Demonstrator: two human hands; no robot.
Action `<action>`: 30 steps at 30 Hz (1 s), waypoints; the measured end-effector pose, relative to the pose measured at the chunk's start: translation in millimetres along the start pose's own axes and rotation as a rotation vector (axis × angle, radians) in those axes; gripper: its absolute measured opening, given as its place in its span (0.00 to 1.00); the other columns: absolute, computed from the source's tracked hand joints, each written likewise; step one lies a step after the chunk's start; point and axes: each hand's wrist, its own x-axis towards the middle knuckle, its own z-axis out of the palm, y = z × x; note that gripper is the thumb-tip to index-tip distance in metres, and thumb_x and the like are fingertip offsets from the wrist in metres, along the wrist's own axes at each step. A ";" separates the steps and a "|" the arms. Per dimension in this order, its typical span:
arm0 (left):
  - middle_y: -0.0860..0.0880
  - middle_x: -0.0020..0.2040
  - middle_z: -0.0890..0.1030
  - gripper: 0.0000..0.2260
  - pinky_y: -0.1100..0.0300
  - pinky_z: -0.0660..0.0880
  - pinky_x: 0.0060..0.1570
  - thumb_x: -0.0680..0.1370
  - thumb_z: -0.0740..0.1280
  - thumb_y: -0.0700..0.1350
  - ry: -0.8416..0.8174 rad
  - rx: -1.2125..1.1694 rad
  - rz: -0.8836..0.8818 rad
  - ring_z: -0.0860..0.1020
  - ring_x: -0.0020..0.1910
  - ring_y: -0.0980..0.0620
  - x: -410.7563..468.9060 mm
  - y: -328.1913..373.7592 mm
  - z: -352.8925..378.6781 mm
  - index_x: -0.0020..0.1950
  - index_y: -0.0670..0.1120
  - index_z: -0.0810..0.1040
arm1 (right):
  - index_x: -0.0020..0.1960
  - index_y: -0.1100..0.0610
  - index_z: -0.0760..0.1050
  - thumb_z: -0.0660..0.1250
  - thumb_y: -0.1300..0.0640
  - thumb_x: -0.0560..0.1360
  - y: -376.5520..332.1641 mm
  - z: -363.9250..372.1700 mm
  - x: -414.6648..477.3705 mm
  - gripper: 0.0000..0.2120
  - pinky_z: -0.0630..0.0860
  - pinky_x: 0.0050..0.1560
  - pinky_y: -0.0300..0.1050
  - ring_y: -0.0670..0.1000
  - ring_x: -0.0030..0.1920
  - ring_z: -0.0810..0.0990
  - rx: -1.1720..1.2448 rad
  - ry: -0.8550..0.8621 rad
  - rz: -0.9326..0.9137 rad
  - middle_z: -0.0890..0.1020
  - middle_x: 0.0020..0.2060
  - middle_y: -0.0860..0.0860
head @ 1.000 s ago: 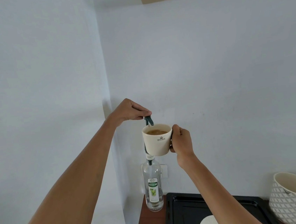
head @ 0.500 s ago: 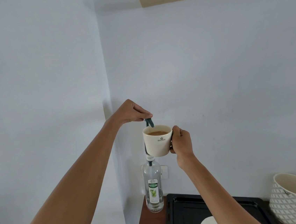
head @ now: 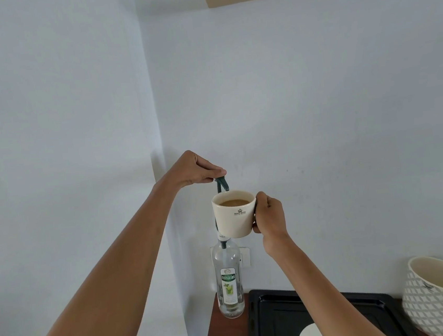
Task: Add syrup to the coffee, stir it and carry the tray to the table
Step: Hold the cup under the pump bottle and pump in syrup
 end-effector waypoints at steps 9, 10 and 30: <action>0.48 0.47 0.89 0.10 0.70 0.81 0.45 0.72 0.80 0.41 0.002 -0.007 0.003 0.87 0.48 0.59 -1.1 -3.4 1.1 0.52 0.40 0.89 | 0.32 0.54 0.57 0.53 0.61 0.79 -0.4 4.9 0.5 0.17 0.56 0.23 0.37 0.49 0.27 0.57 0.013 -0.010 0.000 0.61 0.27 0.50; 0.48 0.46 0.89 0.10 0.70 0.81 0.45 0.72 0.80 0.41 0.001 -0.007 0.004 0.87 0.47 0.59 -0.9 -3.6 1.0 0.52 0.40 0.89 | 0.31 0.54 0.57 0.53 0.61 0.79 -1.2 5.7 1.2 0.17 0.56 0.23 0.37 0.50 0.27 0.57 0.014 -0.009 -0.003 0.61 0.27 0.50; 0.48 0.46 0.90 0.09 0.68 0.82 0.46 0.72 0.80 0.41 0.005 0.002 0.002 0.87 0.47 0.58 -5.8 -9.5 3.9 0.51 0.40 0.89 | 0.32 0.54 0.57 0.53 0.61 0.79 -0.7 3.3 -1.3 0.17 0.56 0.24 0.38 0.50 0.28 0.57 0.007 0.008 0.003 0.61 0.27 0.50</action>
